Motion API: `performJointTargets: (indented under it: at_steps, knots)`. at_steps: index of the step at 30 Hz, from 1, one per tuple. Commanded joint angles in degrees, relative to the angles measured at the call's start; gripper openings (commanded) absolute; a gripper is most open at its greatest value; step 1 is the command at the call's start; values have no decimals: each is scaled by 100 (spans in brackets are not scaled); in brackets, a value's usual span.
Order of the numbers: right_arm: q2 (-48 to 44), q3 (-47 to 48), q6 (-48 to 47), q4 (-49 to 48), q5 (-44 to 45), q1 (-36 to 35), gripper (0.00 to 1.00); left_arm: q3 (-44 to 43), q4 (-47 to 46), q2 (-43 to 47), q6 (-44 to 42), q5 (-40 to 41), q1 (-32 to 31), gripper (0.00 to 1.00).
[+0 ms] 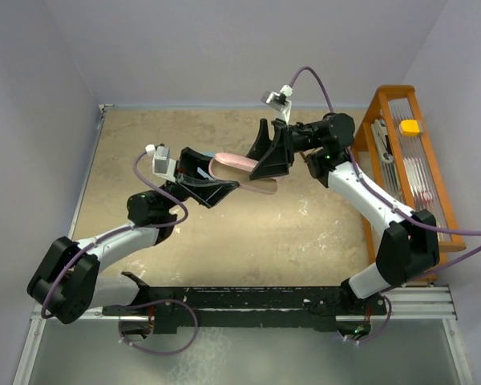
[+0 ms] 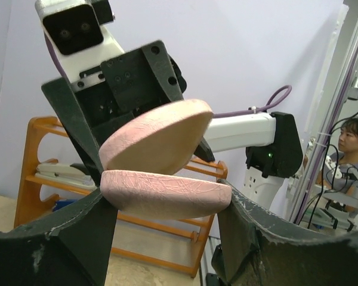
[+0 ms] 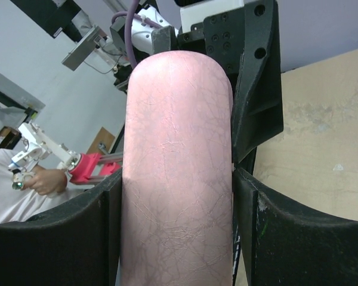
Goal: Organize the sunglasses
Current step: Open the sunglasses case.
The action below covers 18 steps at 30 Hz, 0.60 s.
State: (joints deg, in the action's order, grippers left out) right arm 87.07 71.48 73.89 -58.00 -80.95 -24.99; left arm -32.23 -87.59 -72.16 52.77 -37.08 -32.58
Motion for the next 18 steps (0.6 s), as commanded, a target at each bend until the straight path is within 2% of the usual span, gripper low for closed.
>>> performJointTargets:
  at_steps: [1, 11, 18]
  knots:
    - [-227, 786, 204, -1241, 1099, 371, 0, 364, -347, -53, 65, -1426, -193, 19]
    - [-209, 776, 268, -1271, 1121, 374, 0, 408, 460, 142, -605, -1400, -229, 19]
    - [-118, 825, 436, -1424, 1110, 381, 0, 472, 516, 163, -720, -1434, -230, 19]
